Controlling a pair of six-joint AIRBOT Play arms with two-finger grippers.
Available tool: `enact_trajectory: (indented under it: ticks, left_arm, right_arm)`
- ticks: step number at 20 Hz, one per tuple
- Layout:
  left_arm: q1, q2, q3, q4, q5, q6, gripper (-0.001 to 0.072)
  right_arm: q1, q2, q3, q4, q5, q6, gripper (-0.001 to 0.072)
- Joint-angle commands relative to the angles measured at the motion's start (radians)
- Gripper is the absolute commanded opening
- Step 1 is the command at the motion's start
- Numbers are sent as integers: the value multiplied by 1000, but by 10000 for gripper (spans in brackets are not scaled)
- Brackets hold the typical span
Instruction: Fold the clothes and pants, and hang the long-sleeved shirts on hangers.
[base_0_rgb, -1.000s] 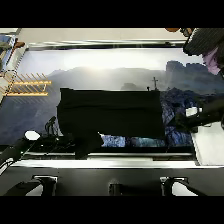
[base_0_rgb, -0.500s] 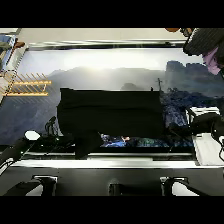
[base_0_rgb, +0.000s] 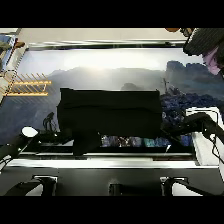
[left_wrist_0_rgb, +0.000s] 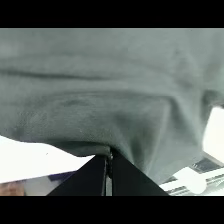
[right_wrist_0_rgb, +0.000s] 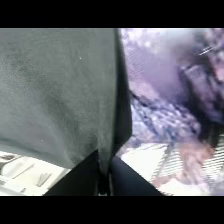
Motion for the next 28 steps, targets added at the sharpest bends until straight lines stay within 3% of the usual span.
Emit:
enact_trajectory:
  ticks: [1, 3, 8, 11, 14, 17, 21, 24, 28]
  left_arm:
    - [75, 37, 112, 95, -148, -31, 19]
    - [140, 112, 200, 241, -262, -123, 18]
    - [231, 343, 341, 344, -501, -160, 19]
    - [231, 448, 360, 346, -521, -243, 18]
    - [211, 436, 373, 337, -454, -247, 16]
    - [130, 309, 380, 328, -313, -211, 16]
    - [42, -6, 517, 328, -211, -134, 16]
    - [18, -272, 726, 338, -226, -77, 16]
    - [18, -563, 1001, 421, -369, -56, 16]
  right_arm:
    - [14, 64, 1, -13, -58, 56, 29]
    - [14, 141, 1, -55, -126, 111, 28]
    - [14, 343, 1, -132, -359, 225, 28]
    - [14, 475, 1, -169, -415, 300, 29]
    - [15, 509, 1, -161, -313, 319, 29]
    - [15, 441, 1, -89, -138, 283, 29]
    - [15, 282, 34, 14, 46, 183, 29]
    - [16, 142, 146, 57, 103, 121, 29]
    - [78, -46, 280, 26, 116, 104, 30]
